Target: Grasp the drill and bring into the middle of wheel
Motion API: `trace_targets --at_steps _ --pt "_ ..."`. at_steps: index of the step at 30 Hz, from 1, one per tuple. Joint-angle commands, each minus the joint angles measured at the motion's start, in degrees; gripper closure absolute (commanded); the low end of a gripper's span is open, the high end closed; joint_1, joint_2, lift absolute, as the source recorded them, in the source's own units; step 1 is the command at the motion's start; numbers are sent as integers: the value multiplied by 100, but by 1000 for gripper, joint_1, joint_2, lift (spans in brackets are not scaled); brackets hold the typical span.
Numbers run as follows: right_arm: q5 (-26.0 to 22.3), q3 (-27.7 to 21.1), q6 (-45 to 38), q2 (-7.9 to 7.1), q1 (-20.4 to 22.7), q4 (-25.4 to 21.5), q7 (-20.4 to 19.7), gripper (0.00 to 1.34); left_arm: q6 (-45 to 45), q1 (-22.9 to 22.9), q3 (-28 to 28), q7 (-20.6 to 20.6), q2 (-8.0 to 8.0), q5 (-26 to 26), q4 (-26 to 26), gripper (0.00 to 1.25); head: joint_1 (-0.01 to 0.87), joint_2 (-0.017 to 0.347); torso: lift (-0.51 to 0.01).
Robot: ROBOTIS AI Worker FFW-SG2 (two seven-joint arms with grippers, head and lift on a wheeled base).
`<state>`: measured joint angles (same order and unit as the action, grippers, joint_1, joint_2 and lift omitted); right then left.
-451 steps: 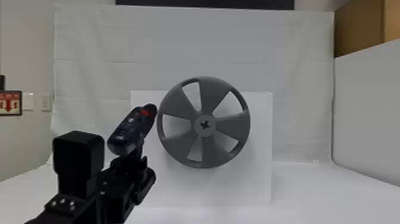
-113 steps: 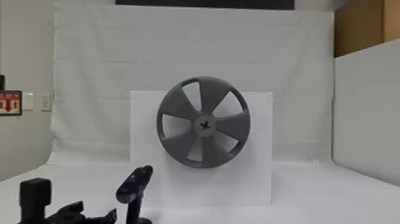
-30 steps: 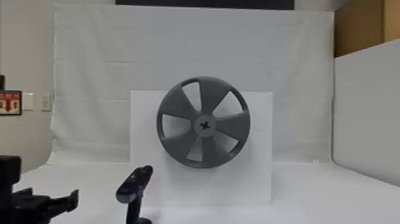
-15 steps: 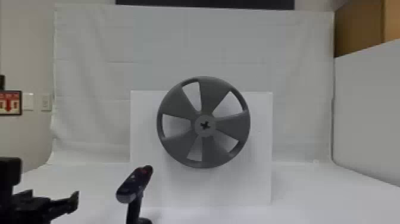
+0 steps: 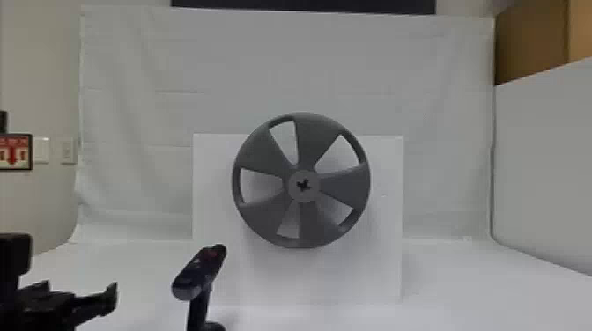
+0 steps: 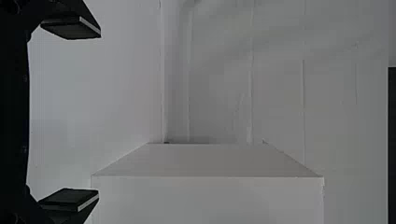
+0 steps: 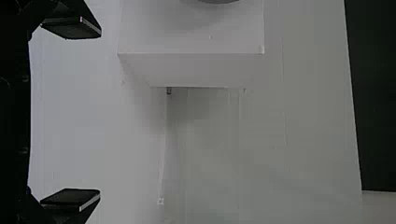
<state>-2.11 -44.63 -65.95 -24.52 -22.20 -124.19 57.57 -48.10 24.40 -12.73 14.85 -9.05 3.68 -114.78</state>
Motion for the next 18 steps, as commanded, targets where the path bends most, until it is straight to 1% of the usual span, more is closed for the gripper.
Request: trace_targets --at_steps 1,5,8,18 --pt "9 7 -15 -9 -4 0 0 99 2 -5 -10 0 0 1 0 82 0 0 -406" --pt "9 7 -15 -9 -4 0 0 99 2 -5 -19 0 0 10 0 82 0 0 -406" --pt "9 24 -24 -35 -4 0 0 99 11 -5 -28 0 0 19 0 82 0 0 -406" --pt "9 24 -24 -35 -4 0 0 99 20 -5 -37 0 0 27 0 82 0 0 -406"
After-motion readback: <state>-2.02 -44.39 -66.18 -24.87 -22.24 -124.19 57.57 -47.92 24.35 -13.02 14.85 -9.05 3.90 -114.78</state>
